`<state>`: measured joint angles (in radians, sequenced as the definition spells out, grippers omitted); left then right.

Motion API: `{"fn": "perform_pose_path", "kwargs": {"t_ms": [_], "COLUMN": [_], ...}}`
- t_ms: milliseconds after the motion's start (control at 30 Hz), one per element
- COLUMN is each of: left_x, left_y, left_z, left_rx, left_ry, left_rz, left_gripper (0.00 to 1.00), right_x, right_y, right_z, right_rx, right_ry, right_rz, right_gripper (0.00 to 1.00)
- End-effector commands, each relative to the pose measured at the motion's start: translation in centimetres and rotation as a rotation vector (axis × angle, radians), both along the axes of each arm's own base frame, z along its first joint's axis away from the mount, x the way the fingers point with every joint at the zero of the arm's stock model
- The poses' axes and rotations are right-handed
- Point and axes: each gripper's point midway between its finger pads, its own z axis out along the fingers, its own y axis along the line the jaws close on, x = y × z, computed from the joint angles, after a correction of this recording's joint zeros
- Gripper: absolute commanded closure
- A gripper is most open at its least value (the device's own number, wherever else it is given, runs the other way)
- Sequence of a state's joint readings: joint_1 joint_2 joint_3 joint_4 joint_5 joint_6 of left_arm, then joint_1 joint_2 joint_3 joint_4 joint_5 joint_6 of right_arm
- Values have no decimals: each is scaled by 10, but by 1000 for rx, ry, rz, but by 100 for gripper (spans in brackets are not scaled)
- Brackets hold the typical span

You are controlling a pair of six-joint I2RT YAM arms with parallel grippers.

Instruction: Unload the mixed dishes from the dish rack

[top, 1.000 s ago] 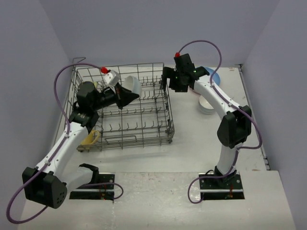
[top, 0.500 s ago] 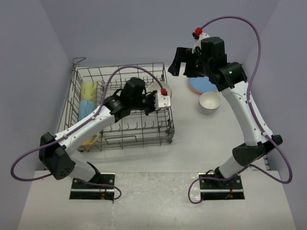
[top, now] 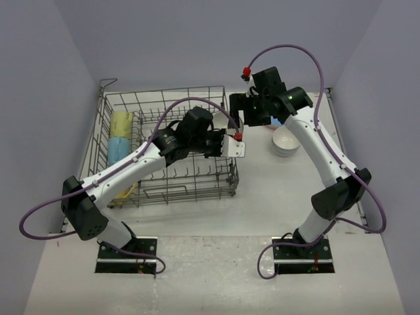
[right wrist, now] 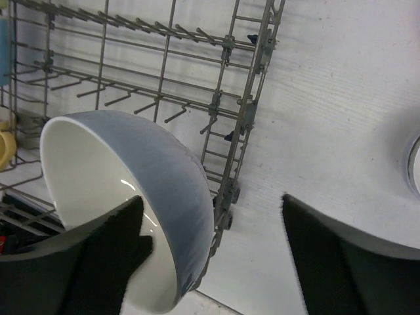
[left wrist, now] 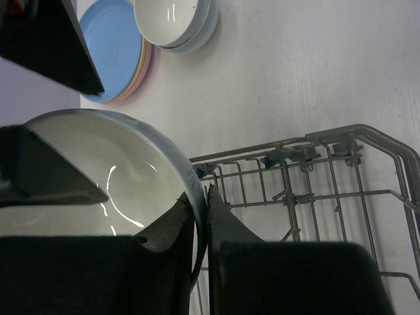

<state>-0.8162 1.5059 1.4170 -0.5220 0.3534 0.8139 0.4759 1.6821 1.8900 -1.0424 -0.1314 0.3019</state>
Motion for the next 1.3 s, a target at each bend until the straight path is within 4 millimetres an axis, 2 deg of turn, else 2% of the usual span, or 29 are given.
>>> {"fn": "perform_pose_path", "kwargs": {"t_ms": [0, 67, 100, 167, 200, 233, 267, 300, 333, 367, 400, 467, 500, 533, 567, 600, 633, 667, 700, 733, 767, 800, 833, 867, 933, 967, 1067, 1133, 1267], "left_x": [10, 11, 11, 17, 18, 19, 20, 20, 21, 23, 26, 36, 40, 45, 45, 50, 53, 66, 69, 76, 90, 92, 97, 104, 104, 108, 106, 103, 96], "left_y": [-13, -15, -16, -16, -16, -16, -15, -15, -14, -12, -9, 5, 12, 25, 31, 47, 58, 79, 95, 110, 140, 155, 172, 197, 216, 234, 250, 250, 248], "left_z": [41, 42, 42, 47, 49, 54, 58, 61, 71, 76, 88, 98, 91, 109, 111, 118, 121, 122, 124, 118, 111, 103, 85, 76, 56, 50, 35, 30, 23], "left_rx": [-52, -53, -53, -70, -75, -90, -107, -118, -147, -181, -233, -299, -312, -401, -437, -495, -537, -611, -651, -709, -722, -740, -752, -765, -786, -803, -811, -802, -811], "left_ry": [-138, -138, -135, -135, -137, -147, -141, -141, -154, -138, -159, -159, -149, -149, -134, -124, -103, -38, 0, 79, 86, 116, 153, 164, 252, 263, 323, 342, 386], "left_rz": [-15, -5, 5, 41, 51, 60, 79, 87, 107, 145, 186, 315, 376, 473, 504, 557, 604, 705, 767, 854, 952, 1017, 1111, 1196, 1295, 1352, 1398, 1391, 1402], "left_gripper": [100, 100, 100, 100, 100, 96, 85, 63, 5, 0, 0, 0, 0, 0, 0, 0, 0, 0, 0, 0, 0, 0, 0, 0, 0, 0, 0, 0, 0], "right_x": [-4, 2, 4, 10, 12, 13, 17, 20, 23, 26, 33, 38, 40, 42, 42, 46, 48, 50, 51, 54, 56, 60, 65, 68, 73, 74, 81, 89, 94], "right_y": [7, 2, -1, -6, -8, -9, -12, -16, -20, -25, -40, -59, -80, -94, -106, -132, -145, -163, -170, -176, -186, -190, -195, -201, -208, -217, -228, -238, -252], "right_z": [-8, -12, -12, -9, -8, -8, -5, -5, -4, -2, -1, -7, 2, -9, -12, -14, -26, -33, -39, -49, -52, -59, -64, -68, -82, -88, -103, -106, -124], "right_rx": [-12, -34, -41, -56, -60, -59, -62, -65, -64, -49, -33, -11, 5, -2, -1, 0, -9, -16, -23, -38, -53, -67, -70, -72, -92, -125, -149, -148, -180], "right_ry": [18, 19, 14, -2, -8, -9, -22, -24, -30, -31, -33, -24, -52, -44, -41, -38, -20, -9, -2, -4, -9, -7, -12, -6, 17, 19, 34, 15, 49], "right_rz": [44, -21, -40, -93, -107, -118, -144, -163, -180, -206, -246, -305, -360, -395, -423, -492, -523, -566, -577, -590, -604, -610, -618, -633, -651, -679, -714, -744, -785], "right_gripper": [27, 58, 78, 96, 100, 100, 100, 100, 100, 100, 100, 100, 100, 100, 100, 100, 100, 100, 100, 100, 100, 100, 100, 100, 100, 100, 100, 100, 100]}}
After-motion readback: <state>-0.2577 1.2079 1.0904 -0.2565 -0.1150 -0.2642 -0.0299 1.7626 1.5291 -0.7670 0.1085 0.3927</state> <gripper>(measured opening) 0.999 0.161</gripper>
